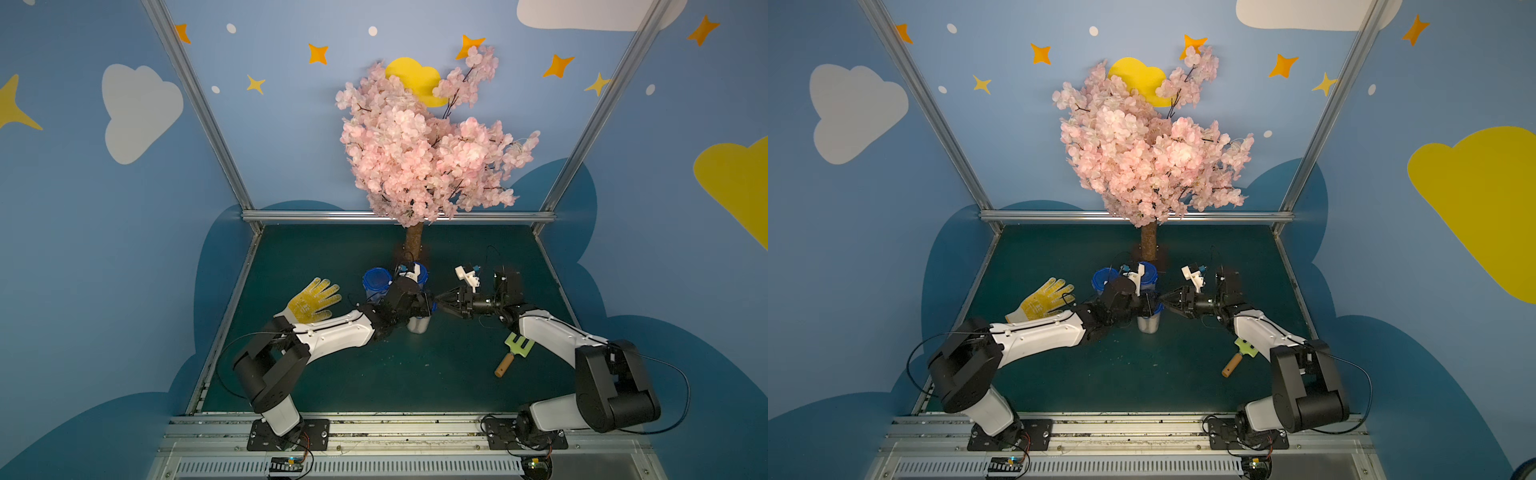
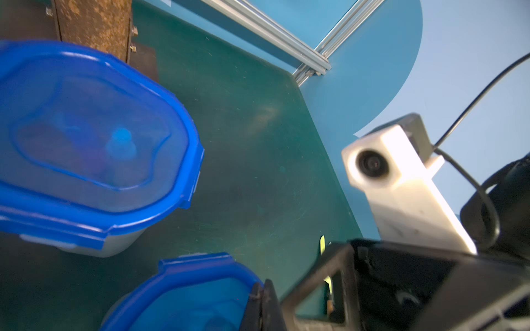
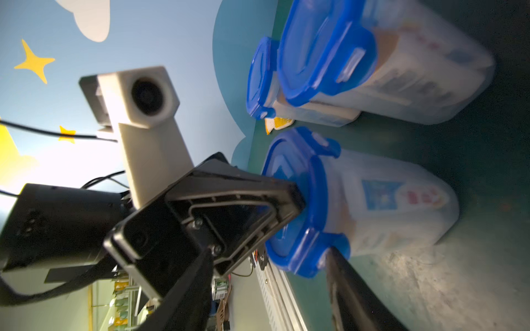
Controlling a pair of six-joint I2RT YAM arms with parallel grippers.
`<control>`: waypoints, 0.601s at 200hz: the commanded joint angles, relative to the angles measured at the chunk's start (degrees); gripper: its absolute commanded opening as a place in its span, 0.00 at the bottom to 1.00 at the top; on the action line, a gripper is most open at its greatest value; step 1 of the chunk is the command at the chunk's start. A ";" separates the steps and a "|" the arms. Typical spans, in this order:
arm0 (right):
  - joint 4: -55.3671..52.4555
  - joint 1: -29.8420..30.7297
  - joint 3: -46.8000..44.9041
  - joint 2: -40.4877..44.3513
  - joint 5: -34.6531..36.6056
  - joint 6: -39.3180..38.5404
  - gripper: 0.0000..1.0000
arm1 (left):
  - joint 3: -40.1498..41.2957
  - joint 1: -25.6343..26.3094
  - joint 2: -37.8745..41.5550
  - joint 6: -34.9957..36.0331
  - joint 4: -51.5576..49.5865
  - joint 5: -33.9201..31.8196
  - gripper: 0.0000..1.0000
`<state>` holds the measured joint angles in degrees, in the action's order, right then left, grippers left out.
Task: Take out toiletry kits
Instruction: Unfasten the latch on the container.
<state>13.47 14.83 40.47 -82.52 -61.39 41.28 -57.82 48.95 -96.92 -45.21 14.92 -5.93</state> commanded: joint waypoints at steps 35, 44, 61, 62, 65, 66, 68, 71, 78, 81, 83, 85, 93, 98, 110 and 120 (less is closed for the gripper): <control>6.66 -0.50 -3.31 -2.36 -1.24 1.19 0.70 | 4.22 -0.17 -7.56 1.47 -26.23 -1.97 0.02; 6.77 -0.57 -3.63 -2.71 -1.05 1.28 0.70 | 4.11 -0.06 -7.63 1.44 -26.27 -2.14 0.02; 8.05 -0.68 -4.37 -3.56 -0.98 1.61 0.70 | 3.90 0.14 -7.73 1.43 -26.34 -2.15 0.02; 8.36 -0.68 -4.40 -3.68 -1.00 1.79 0.70 | 3.88 0.16 -7.74 1.44 -26.34 -2.15 0.02; 9.13 -0.66 -4.66 -3.85 -1.14 2.17 0.70 | 3.86 0.18 -7.75 1.43 -26.34 -2.15 0.02; 9.47 -0.67 -4.68 -3.86 -1.21 2.33 0.70 | 3.86 0.18 -7.75 1.44 -26.39 -2.15 0.02; 10.06 -0.63 -4.89 -3.98 -1.37 2.63 0.70 | 3.86 0.18 -7.77 1.37 -26.42 -2.22 0.02; 11.15 -0.67 -5.07 -4.23 -1.59 3.16 0.70 | 3.86 0.18 -7.76 1.36 -26.43 -2.24 0.02; 13.38 -0.71 -5.52 -4.77 -2.38 4.50 0.70 | 3.86 0.20 -7.90 1.22 -26.52 -2.30 0.02; 14.48 -0.69 -5.71 -5.02 -2.67 5.12 0.70 | 3.86 0.26 -7.89 1.18 -26.52 -2.32 0.02; 15.31 -0.68 -5.83 -5.13 -2.88 5.57 0.69 | 3.86 0.27 -7.96 1.18 -26.52 -2.33 0.02; 15.94 -0.70 -5.97 -5.29 -3.00 5.99 0.69 | 3.86 0.27 -8.00 1.11 -26.52 -2.33 0.02; 19.08 -0.71 -6.51 -5.82 -3.75 7.90 0.69 | 3.94 0.34 -8.04 1.01 -26.52 -2.39 0.02; 21.07 -0.73 -6.94 -6.04 -4.04 9.07 0.69 | 3.95 0.36 -8.08 0.92 -26.52 -2.39 0.02; 24.45 -0.69 -7.74 -6.08 -4.59 11.14 0.68 | 4.11 0.51 -8.12 0.76 -26.43 -2.57 0.02; 25.40 -0.69 -8.20 -5.39 -4.43 11.63 0.68 | 4.27 0.48 -8.13 0.57 -26.28 -2.65 0.02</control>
<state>29.71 14.35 33.45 -88.27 -63.75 48.75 -59.57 49.56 -97.95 -45.25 13.54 -6.85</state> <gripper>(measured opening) 0.686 0.047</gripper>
